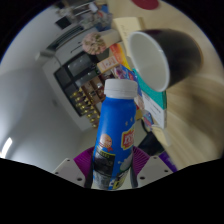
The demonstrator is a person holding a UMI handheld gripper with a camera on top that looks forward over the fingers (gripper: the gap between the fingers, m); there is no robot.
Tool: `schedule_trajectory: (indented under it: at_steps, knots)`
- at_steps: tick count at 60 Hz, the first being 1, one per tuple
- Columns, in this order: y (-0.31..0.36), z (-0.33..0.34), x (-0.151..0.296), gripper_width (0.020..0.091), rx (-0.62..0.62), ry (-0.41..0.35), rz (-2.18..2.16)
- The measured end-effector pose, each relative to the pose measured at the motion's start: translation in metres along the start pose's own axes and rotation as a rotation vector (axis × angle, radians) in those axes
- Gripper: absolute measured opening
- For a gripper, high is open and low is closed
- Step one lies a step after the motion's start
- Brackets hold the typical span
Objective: Pour water
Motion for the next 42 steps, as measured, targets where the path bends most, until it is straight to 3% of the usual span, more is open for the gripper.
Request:
schedule_trajectory:
  at_steps: [6, 16, 21, 26, 28, 37, 42]
  knots:
    - [0.013, 0.006, 0.010, 0.0528, 0.102, -0.021, -0.135]
    - [0.012, -0.004, 0.016, 0.0529, 0.089, -0.022, -0.160]
    - [0.006, 0.014, -0.001, 0.0531, -0.005, 0.022, -0.019]
    - [-0.001, -0.004, 0.002, 0.0529, -0.200, 0.063, 0.313]
    - [0.007, 0.020, 0.002, 0.0523, -0.267, 0.078, 0.499]
    - [0.083, 0.054, 0.076, 0.0543, -0.533, -0.144, 1.309]
    - [0.108, 0.094, 0.142, 0.0548, -0.711, -0.258, 1.665]
Point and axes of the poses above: the point between the fingertips, and its own axes, seen from behind it with the camera up: y to the left, x up, z backward, against the way the camera looks, the point moved 3 cm from there along z, backward, against the way the camera looks, and after that the axes turned 10 degrees about y, right-handed, at the moved point
